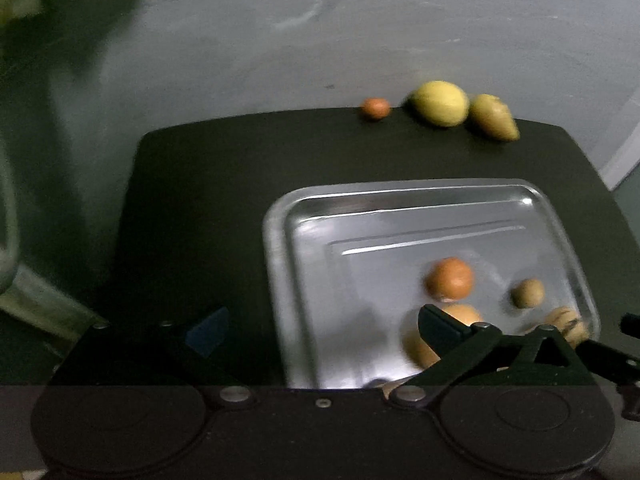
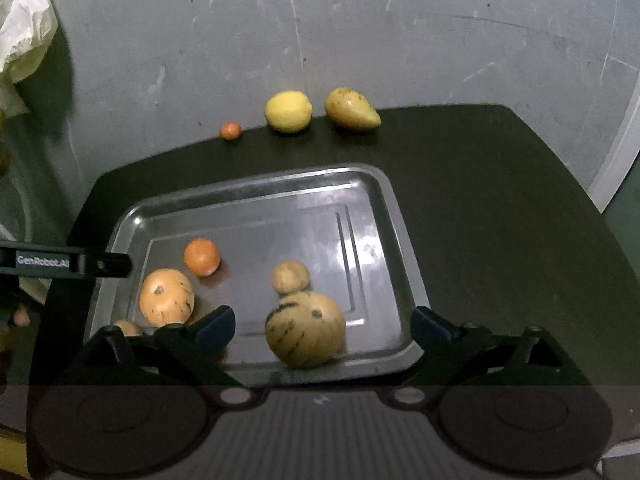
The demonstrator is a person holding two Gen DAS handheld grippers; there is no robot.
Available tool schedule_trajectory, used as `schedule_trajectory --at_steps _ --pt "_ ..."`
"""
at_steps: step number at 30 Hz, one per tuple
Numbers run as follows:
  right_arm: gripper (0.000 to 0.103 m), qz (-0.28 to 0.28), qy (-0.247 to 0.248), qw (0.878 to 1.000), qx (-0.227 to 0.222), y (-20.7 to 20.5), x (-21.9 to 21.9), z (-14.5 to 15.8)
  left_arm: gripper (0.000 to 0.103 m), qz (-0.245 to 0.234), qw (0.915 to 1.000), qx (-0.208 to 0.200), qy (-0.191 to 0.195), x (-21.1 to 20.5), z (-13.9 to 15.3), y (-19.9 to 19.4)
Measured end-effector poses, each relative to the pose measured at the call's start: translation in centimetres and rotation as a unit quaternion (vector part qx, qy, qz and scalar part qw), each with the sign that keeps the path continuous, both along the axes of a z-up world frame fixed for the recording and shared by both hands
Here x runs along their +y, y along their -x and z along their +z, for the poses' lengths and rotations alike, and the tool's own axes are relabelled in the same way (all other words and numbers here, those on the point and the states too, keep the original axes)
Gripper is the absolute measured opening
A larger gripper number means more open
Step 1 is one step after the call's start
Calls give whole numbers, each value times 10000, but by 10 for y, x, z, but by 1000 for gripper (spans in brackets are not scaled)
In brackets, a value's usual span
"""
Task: Organize fruits
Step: 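Withdraw both tools from the tray toward the lemon and pear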
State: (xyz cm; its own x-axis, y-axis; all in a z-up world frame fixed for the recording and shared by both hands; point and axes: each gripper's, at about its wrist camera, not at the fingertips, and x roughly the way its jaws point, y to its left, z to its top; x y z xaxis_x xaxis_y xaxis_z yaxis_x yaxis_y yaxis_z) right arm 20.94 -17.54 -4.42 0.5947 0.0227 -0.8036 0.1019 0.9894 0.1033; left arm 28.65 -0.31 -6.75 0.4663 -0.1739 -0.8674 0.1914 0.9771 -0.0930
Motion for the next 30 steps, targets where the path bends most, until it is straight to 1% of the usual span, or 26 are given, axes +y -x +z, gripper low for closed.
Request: schedule_trajectory --at_steps 7,11,14,17,20,27,30 --pt "98 241 22 9987 443 4 11 -2 102 389 9989 78 -235 36 -2 1" --pt "99 368 124 9972 637 1 17 -5 102 540 9977 146 -388 48 -7 -1" --pt "100 399 288 9959 755 -1 21 -8 102 664 9964 188 -499 53 -11 -5" --pt "101 413 495 9947 804 -3 22 -9 102 816 9944 206 -635 56 -13 -10" --pt "102 415 613 9939 819 -5 18 -9 102 889 9936 176 -680 56 -12 -15" --pt "102 367 657 9938 819 -8 5 -4 102 899 9933 99 -726 48 -10 -22" --pt "102 371 559 9950 745 -11 -2 0 102 924 9931 106 -714 42 -10 -23"
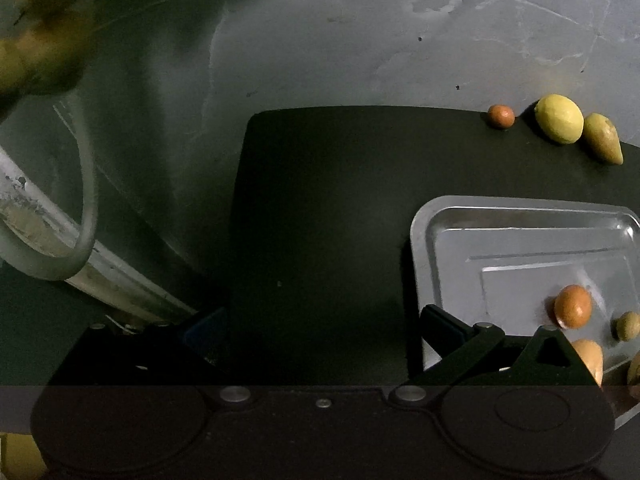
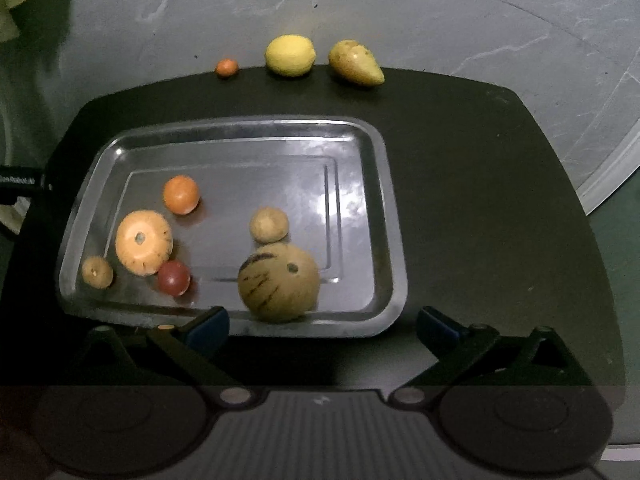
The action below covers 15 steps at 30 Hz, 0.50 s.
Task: Organize fruits
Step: 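Withdraw both tools from the tray toward the lemon and pear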
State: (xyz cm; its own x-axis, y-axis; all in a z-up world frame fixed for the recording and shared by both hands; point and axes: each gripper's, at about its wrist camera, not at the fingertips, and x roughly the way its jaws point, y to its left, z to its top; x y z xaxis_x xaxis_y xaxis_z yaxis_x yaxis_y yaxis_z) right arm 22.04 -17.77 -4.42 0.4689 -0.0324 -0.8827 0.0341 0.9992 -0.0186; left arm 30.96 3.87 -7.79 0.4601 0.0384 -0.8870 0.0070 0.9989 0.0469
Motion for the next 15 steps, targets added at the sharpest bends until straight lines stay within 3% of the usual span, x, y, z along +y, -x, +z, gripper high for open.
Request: schedule_trajectory --at_steps 15 --pt "103 1 -464 9974 -547 -33 -27 10 102 28 10000 -39 22 -39 3 -22"
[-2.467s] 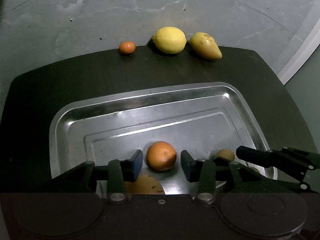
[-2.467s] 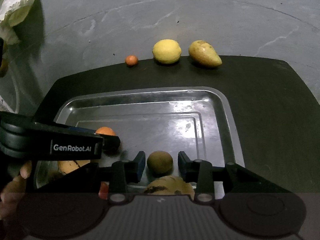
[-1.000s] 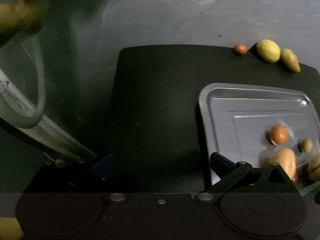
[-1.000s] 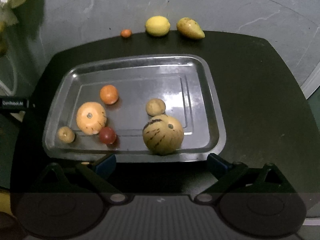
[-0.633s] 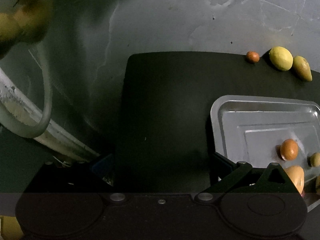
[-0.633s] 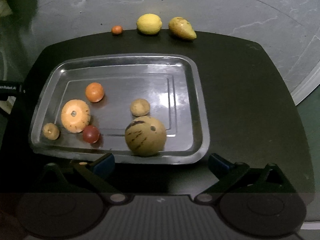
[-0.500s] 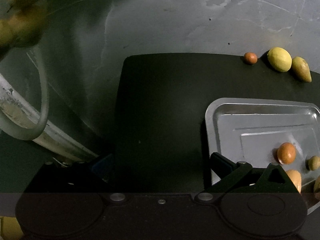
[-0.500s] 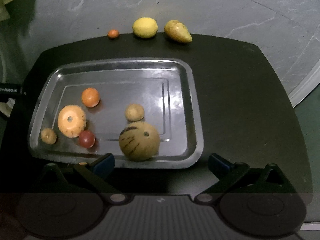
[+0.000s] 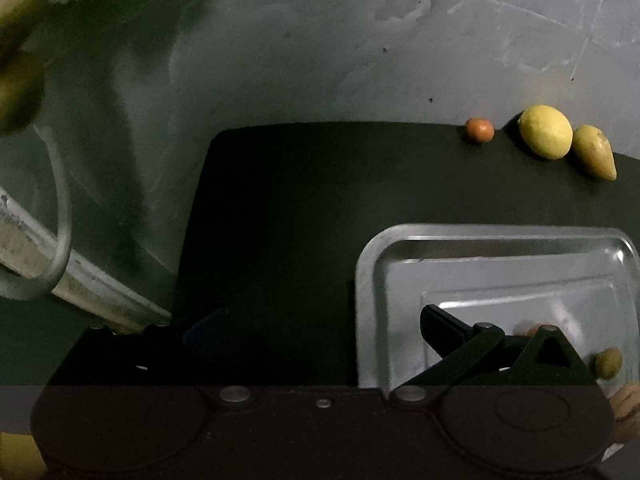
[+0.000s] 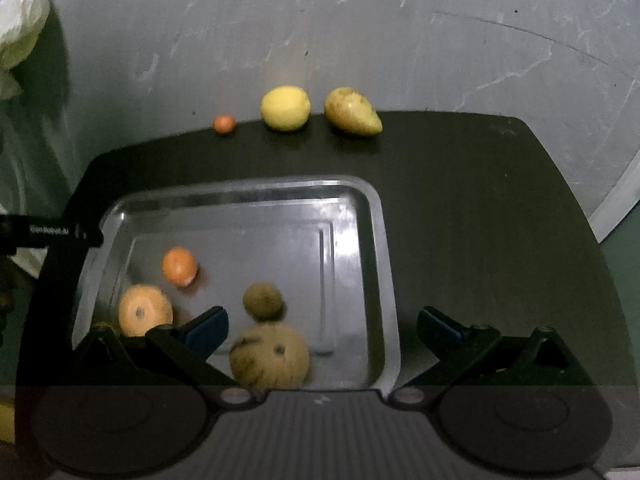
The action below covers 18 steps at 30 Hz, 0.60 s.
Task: Organize fruits
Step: 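Withdraw both tools from the tray toward the lemon and pear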
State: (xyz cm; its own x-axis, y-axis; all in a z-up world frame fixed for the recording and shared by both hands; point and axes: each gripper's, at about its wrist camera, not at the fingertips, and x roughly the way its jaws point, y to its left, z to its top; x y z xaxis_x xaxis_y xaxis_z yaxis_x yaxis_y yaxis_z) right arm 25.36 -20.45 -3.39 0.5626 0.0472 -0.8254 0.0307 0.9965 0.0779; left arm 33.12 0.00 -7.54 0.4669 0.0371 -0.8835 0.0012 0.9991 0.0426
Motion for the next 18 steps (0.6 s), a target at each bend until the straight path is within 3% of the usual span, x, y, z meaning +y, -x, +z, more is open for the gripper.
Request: schedule_trajectory --at_steps 18 --pt "103 546 -287 9972 -415 -91 -10 -16 102 -355 9990 -275 60 -68 5 -58"
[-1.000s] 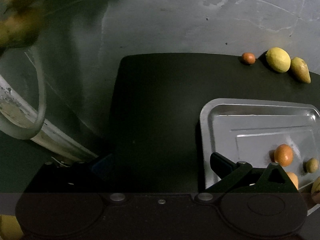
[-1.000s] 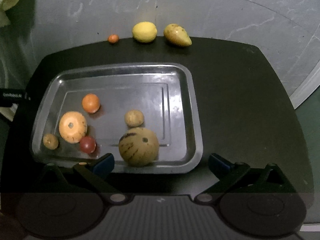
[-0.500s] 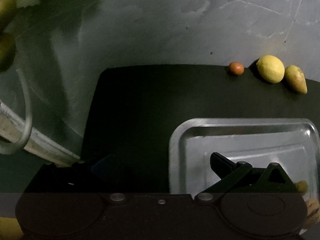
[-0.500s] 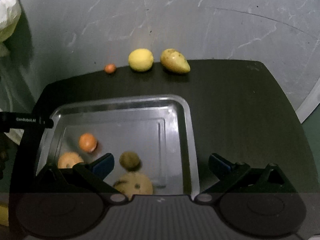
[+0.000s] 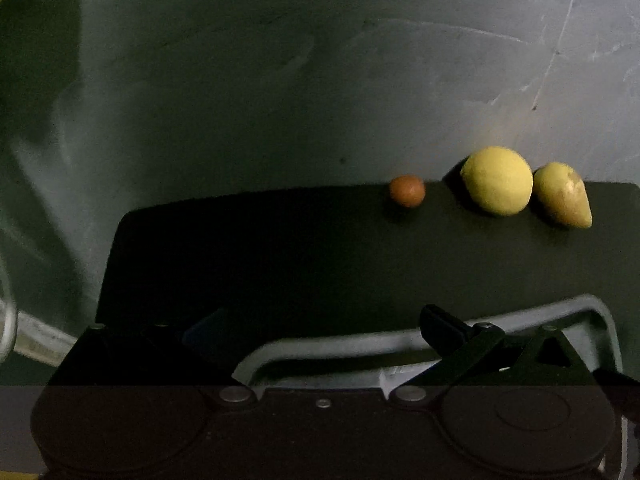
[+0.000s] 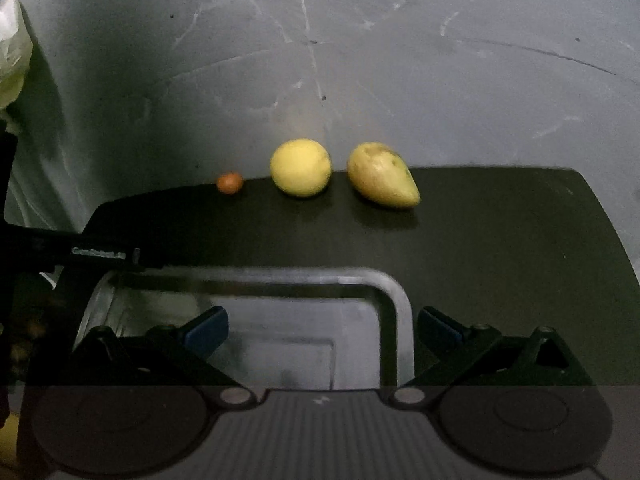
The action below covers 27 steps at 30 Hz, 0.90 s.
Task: Organize fruits
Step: 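Withdraw both tools from the tray toward the lemon and pear, then grasp the second tangerine with the left tool while the right tool grasps the lemon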
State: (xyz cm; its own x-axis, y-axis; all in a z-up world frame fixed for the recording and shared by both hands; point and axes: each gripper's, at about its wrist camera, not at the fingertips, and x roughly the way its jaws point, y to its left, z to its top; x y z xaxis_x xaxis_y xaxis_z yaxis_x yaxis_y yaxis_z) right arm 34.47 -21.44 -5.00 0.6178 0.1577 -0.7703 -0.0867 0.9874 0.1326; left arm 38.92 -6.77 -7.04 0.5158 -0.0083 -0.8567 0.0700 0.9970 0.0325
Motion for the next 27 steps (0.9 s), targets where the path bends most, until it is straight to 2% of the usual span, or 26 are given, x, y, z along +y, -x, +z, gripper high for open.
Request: schedule_trajectory --at_steps 7,15,23,27 --pt "102 355 115 9990 -233 -31 7 -4 102 54 9999 -115 29 -10 0 -28" --pt "96 951 697 9904 -716 -63 22 -6 102 107 9999 -134 11 -14 -5 -51" --pt "91 1376 1261 9770 -1028 -83 37 -15 102 136 9999 -94 44 -18 -9 -60" --pt "89 1713 1711 9624 -1235 -83 50 -23 102 162 9997 -82 132 -19 -10 -65"
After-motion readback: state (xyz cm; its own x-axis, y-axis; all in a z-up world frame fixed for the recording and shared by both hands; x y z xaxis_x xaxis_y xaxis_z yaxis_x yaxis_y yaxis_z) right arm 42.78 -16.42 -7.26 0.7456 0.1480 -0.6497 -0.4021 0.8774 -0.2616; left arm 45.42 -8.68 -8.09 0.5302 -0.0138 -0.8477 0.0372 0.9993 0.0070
